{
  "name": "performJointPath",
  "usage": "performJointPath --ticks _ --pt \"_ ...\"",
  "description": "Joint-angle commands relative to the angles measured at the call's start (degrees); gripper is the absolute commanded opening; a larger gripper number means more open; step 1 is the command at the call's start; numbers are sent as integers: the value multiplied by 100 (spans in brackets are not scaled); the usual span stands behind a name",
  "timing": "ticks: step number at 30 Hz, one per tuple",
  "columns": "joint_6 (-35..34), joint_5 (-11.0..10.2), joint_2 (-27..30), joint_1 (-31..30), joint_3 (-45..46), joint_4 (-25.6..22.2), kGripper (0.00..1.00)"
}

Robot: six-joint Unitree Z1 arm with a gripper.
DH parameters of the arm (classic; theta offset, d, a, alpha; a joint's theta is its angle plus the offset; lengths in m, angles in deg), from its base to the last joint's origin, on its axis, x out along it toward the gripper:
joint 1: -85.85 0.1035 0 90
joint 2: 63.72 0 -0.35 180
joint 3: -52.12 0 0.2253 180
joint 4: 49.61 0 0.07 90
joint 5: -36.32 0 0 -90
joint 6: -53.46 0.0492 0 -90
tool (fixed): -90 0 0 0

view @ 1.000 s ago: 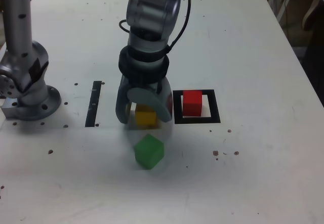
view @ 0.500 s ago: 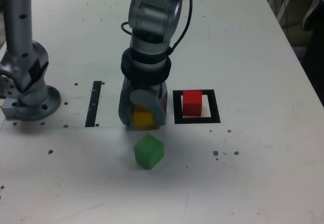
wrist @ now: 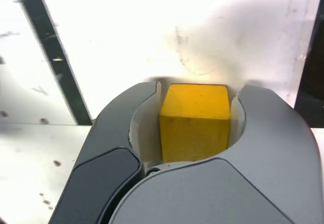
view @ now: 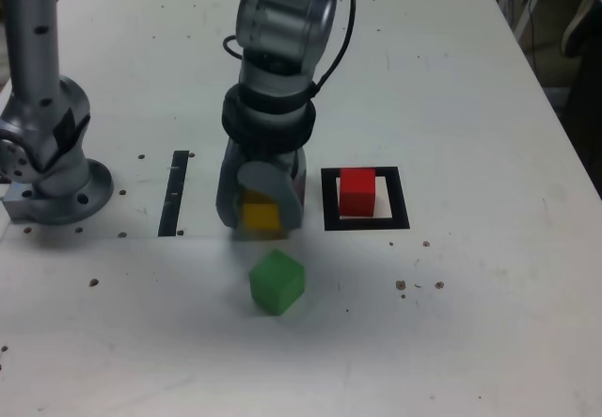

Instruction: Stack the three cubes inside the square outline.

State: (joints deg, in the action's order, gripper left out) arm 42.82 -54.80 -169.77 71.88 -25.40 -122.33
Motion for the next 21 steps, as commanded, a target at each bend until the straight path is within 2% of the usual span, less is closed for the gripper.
performJointPath --ticks 1,7,11,16,21 --pt "-25 -48 104 11 -198 -298 17" --pt "-36 -258 244 12 -1213 -1401 17" --pt "103 -391 197 55 -2100 -1941 17" --pt "324 -416 -52 195 -2880 -2298 17" --pt "471 -430 -559 251 -3613 -2614 17"
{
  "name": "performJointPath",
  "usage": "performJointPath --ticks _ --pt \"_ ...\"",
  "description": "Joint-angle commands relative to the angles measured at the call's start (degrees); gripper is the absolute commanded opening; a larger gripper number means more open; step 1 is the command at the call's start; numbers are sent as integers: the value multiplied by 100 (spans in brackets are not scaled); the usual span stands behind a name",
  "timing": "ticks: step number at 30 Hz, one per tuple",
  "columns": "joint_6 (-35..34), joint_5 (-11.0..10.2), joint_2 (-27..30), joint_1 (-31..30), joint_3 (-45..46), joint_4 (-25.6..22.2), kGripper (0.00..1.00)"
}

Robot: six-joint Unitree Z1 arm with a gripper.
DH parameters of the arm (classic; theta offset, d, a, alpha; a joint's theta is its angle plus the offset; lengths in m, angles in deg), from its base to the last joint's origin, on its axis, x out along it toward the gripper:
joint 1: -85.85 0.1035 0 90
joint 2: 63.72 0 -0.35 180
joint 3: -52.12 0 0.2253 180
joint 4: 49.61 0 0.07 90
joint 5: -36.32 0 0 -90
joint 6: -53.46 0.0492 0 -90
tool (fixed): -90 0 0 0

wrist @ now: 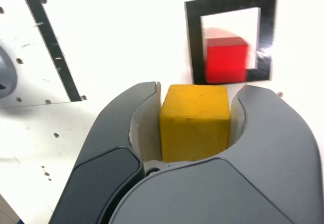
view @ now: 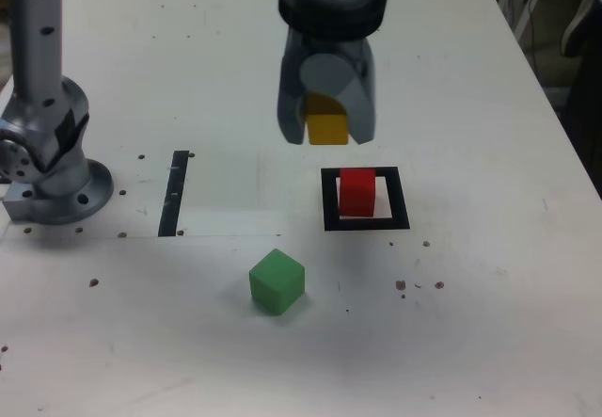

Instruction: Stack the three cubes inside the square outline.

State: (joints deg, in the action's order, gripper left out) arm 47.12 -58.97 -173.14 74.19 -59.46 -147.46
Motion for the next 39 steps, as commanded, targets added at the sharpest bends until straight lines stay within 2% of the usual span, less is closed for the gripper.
performJointPath --ticks 1,6,14,27,34,39 --pt "64 -15 -325 23 -329 -158 17" --pt "144 -16 -623 86 -566 -255 17" --pt "262 -29 -824 263 -294 135 17" --pt "327 66 -859 342 149 620 17" --pt "327 147 -861 345 297 692 17" --pt "329 129 -862 343 315 750 20"
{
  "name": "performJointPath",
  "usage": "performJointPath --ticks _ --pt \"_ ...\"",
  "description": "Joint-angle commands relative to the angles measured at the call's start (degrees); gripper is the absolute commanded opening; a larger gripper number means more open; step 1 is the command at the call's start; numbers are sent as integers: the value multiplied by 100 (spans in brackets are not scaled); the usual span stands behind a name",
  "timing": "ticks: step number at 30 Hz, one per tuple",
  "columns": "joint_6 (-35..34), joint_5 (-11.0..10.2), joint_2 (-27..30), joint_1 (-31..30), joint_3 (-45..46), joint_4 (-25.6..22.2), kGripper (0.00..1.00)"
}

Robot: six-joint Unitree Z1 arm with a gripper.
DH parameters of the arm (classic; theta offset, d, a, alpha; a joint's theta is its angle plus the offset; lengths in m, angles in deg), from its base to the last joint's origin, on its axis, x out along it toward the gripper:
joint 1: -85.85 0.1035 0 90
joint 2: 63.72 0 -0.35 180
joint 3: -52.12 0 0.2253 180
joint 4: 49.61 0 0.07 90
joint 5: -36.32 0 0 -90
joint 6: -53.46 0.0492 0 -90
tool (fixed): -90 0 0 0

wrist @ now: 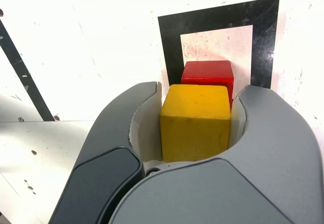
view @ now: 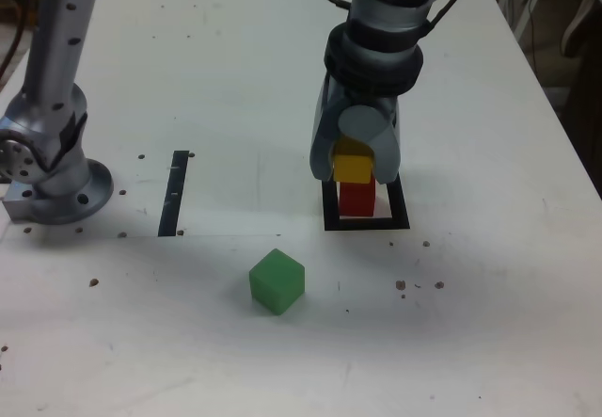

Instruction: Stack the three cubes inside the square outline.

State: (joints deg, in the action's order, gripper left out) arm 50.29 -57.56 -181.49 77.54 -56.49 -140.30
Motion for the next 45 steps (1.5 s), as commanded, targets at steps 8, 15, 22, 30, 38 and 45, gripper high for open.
performJointPath --ticks 8,15,22,30,38,45 --pt "18 -17 -49 10 87 141 26" --pt "20 37 -81 12 132 185 35" --pt "71 79 -122 24 158 266 60" --pt "208 76 -112 140 298 470 92" --pt "187 80 287 140 330 448 99" --pt "43 23 1029 62 505 197 99"
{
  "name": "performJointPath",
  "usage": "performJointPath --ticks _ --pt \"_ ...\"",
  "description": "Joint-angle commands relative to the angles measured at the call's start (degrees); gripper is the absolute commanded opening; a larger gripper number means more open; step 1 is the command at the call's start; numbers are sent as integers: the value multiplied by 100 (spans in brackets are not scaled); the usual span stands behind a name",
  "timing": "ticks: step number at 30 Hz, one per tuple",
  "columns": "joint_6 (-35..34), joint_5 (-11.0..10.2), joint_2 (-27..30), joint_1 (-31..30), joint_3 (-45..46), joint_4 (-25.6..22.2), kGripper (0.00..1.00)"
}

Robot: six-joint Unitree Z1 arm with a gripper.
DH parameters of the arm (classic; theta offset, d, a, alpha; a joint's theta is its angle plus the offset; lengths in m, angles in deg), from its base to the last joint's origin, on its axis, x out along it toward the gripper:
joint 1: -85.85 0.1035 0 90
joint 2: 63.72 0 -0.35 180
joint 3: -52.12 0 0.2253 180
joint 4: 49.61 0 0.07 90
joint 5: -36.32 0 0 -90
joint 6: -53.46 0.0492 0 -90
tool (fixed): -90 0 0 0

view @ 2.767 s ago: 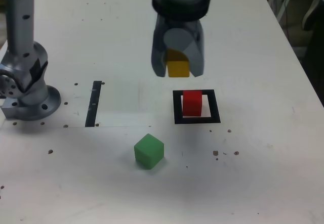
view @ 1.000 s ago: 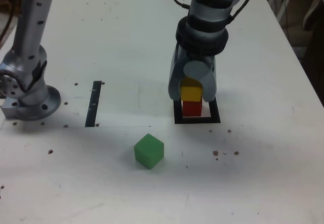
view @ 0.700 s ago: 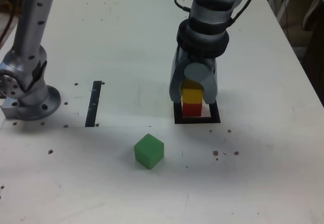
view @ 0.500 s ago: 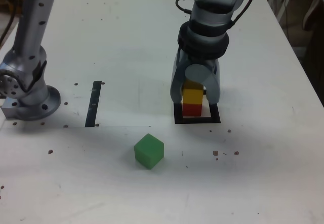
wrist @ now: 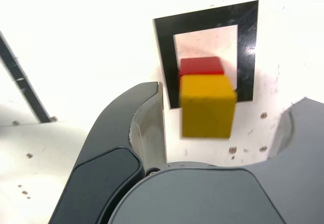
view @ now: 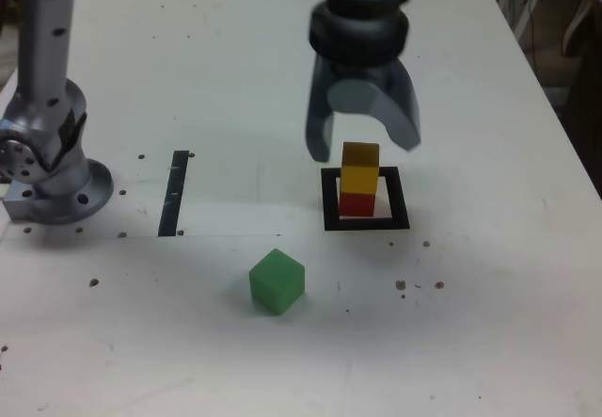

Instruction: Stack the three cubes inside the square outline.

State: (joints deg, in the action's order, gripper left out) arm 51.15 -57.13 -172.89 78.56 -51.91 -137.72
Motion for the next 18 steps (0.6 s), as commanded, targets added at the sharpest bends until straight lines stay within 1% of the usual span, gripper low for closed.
performJointPath --ticks 1,5,9,13,18 --pt "-87 -29 291 -70 98 -120 99" --pt "-366 -35 848 -316 424 -324 99" --pt "-715 113 1211 -705 889 -386 99" --pt "-1112 290 1305 -1255 1251 -373 99" --pt "-1641 325 1291 -2003 1369 -343 99"
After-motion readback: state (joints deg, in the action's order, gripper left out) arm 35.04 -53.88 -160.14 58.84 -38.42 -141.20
